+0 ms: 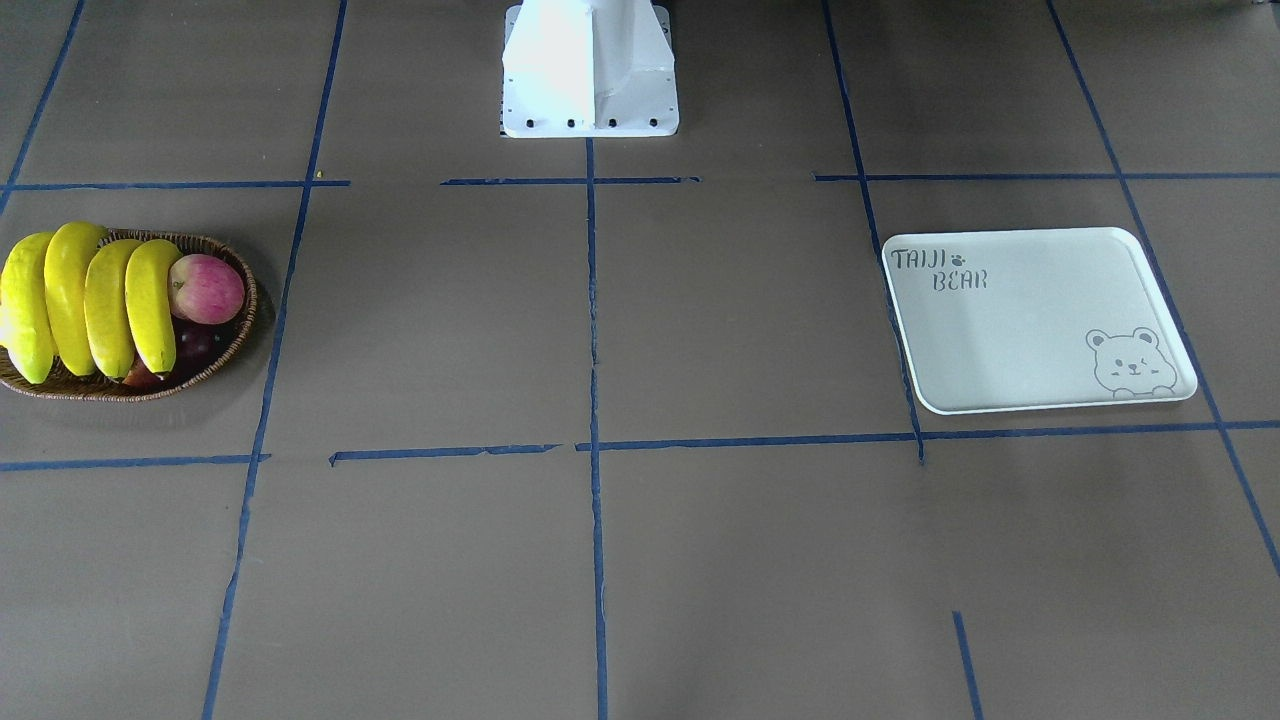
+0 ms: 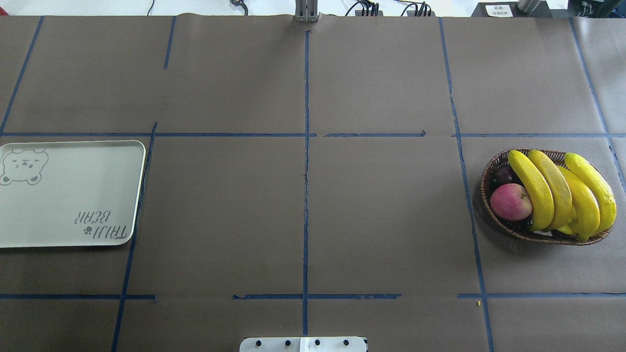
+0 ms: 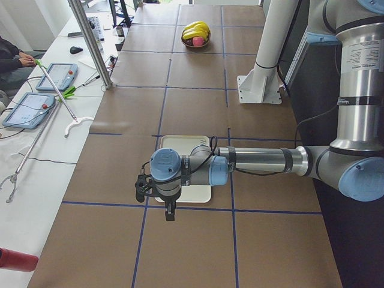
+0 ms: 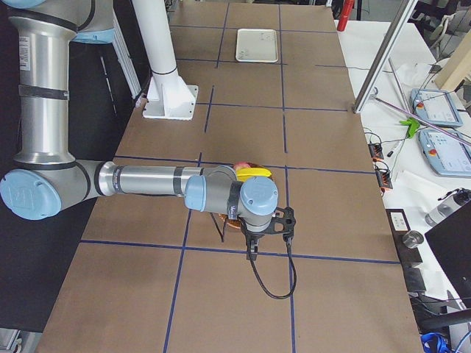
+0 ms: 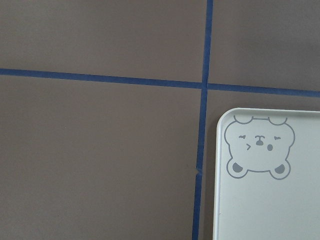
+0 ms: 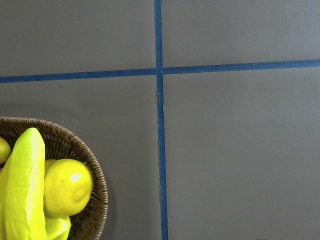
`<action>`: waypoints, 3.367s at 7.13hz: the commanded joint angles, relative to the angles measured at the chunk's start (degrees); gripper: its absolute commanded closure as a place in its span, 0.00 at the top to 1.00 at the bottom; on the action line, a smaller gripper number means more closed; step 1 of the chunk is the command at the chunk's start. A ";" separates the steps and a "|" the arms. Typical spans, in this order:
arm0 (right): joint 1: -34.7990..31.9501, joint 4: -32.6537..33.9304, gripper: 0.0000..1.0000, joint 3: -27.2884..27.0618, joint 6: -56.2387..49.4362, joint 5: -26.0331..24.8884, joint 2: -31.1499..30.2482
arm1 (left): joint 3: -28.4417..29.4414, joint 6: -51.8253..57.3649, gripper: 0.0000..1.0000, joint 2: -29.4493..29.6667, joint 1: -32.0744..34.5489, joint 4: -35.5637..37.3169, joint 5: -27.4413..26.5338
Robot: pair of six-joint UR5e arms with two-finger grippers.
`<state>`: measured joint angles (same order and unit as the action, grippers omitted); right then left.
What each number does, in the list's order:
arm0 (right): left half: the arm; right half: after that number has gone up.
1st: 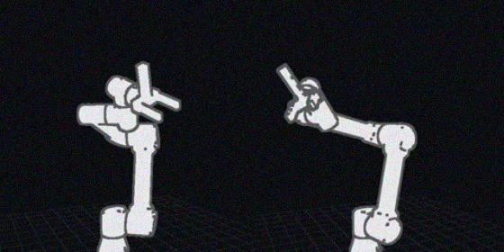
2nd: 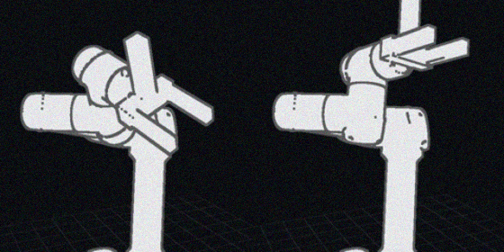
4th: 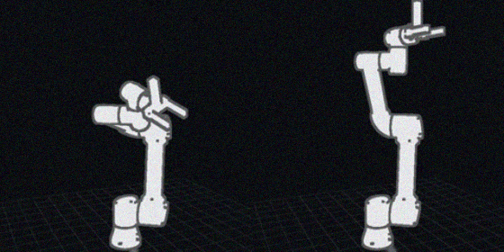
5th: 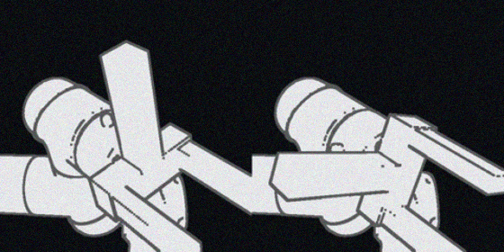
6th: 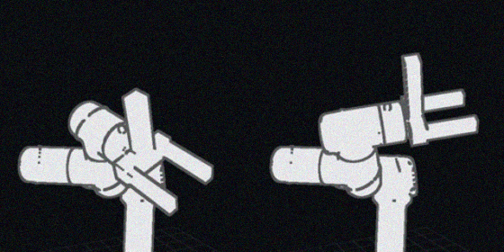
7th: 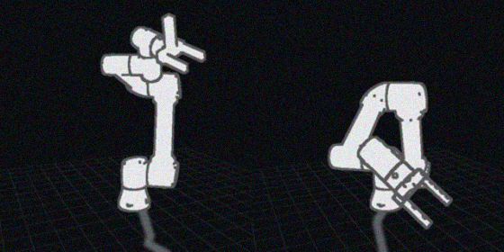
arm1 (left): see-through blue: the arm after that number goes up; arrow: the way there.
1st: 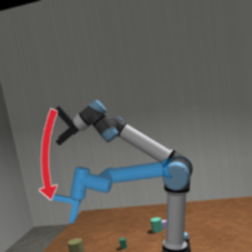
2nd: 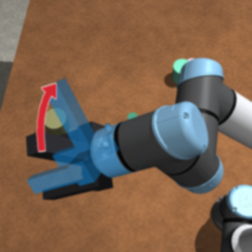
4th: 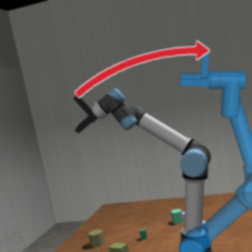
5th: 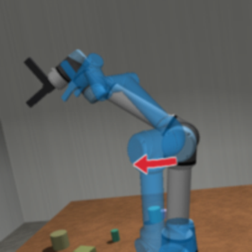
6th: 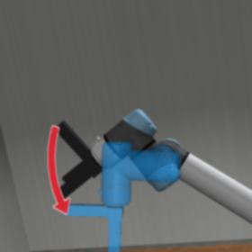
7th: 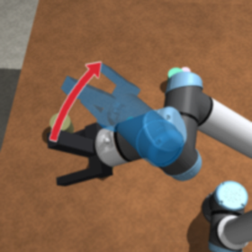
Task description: Transfer all bananas from basket to plate
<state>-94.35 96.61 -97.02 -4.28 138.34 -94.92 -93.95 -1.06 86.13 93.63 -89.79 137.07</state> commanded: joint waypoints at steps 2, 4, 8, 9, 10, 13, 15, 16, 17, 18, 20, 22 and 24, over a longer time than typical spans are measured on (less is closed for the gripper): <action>0.04 -0.02 1.00 -0.10 0.15 0.27 0.17 | -0.09 0.01 1.00 0.00 -0.03 -0.03 0.04; 0.04 0.07 1.00 -0.89 0.06 0.53 0.26 | -0.18 0.10 1.00 0.00 -0.03 -0.03 0.04; 4.42 0.68 1.00 -4.47 0.24 -1.06 3.95 | -1.40 -0.08 1.00 0.00 0.06 0.06 0.12; 4.96 0.60 1.00 -6.14 0.24 -0.70 3.61 | -1.58 0.01 1.00 0.00 0.06 -0.03 0.56; 5.40 0.59 1.00 -6.42 0.33 -0.70 3.78 | -1.50 -0.08 1.00 0.00 0.06 -0.03 0.65; 8.30 -0.02 0.99 -9.39 2.08 -1.22 2.21 | -1.76 -1.21 1.00 0.17 -0.03 -0.12 0.65; 12.41 -0.11 0.99 -15.19 10.91 -1.14 -0.52 | -2.64 -6.99 1.00 0.26 -0.64 -3.27 0.65; 14.18 -1.68 0.99 -16.61 13.31 -1.31 -2.18 | -2.55 -7.98 1.00 0.09 -2.56 -4.94 0.56; 15.06 -11.26 0.99 -16.62 18.21 -1.57 -6.98 | -2.64 -8.60 1.00 0.00 -2.66 -5.39 0.65; 18.55 -24.50 0.99 -16.01 27.57 -3.14 -11.47 | -2.64 -8.52 1.00 0.00 -2.66 -5.39 0.65; 22.60 -31.21 0.98 -12.24 32.05 -3.95 -11.95 | -2.55 -8.61 1.00 0.00 -2.66 -6.09 0.65; 24.12 -31.14 0.90 -10.56 32.06 -4.04 -10.73 | -2.55 -8.61 1.00 -0.18 -2.66 -6.10 0.65; 24.91 -31.22 0.82 -8.63 31.97 -4.04 -9.76 | -2.55 -8.52 1.00 -0.18 -2.66 -6.18 0.65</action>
<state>-70.00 65.50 -106.62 27.72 134.31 -105.11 -96.51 -9.61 85.98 90.97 -95.94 137.72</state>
